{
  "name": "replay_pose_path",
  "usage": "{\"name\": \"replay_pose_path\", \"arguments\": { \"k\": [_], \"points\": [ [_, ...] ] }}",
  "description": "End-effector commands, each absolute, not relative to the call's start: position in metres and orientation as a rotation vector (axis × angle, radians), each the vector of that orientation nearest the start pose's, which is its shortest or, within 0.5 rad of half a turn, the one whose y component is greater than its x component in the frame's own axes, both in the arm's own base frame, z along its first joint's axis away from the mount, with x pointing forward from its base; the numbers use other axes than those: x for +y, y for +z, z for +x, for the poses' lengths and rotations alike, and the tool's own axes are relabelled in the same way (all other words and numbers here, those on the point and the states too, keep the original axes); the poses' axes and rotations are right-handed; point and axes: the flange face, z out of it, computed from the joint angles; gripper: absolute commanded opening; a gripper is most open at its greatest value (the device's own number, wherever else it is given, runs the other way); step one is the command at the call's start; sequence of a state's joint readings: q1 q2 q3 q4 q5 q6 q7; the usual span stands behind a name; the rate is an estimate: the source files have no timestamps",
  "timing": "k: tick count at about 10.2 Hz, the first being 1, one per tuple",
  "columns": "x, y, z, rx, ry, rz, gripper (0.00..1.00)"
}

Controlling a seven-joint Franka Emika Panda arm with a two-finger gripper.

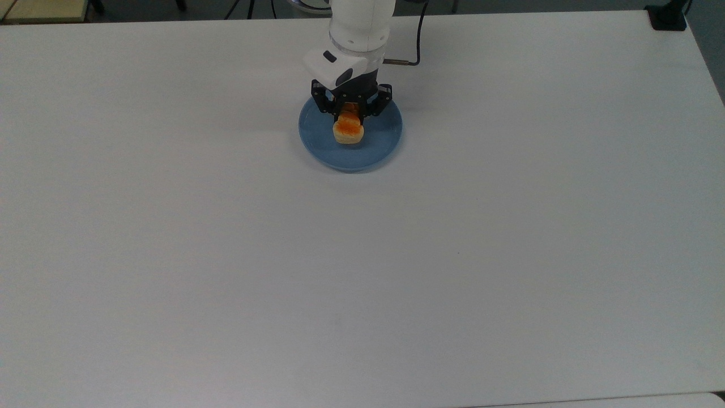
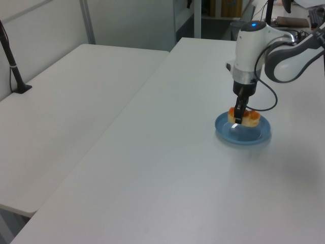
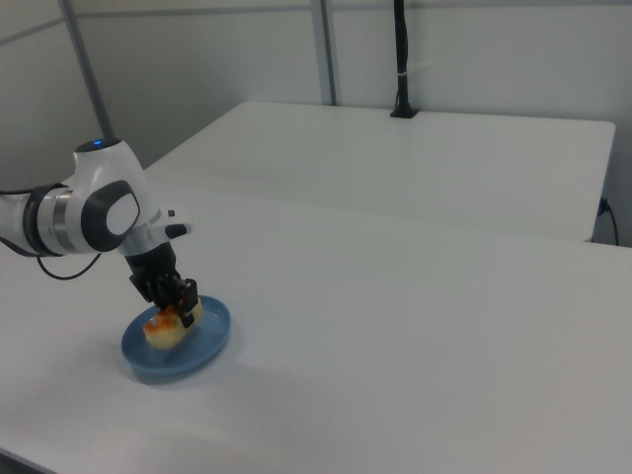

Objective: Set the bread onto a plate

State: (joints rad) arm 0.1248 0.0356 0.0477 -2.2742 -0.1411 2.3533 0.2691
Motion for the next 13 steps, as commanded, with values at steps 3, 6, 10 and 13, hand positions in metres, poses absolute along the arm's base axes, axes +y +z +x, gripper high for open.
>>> {"name": "replay_pose_path", "arguments": {
  "k": [3, 6, 10, 13],
  "points": [
    [0.090, 0.322, 0.516, 0.088, -0.165, -3.203, 0.85],
    [0.088, 0.366, 0.533, 0.081, -0.177, -3.216, 1.00],
    [0.086, 0.488, 0.573, 0.115, -0.125, -3.252, 1.00],
    [0.057, 0.572, 0.578, 0.122, -0.088, -3.240, 1.00]
  ]
}}
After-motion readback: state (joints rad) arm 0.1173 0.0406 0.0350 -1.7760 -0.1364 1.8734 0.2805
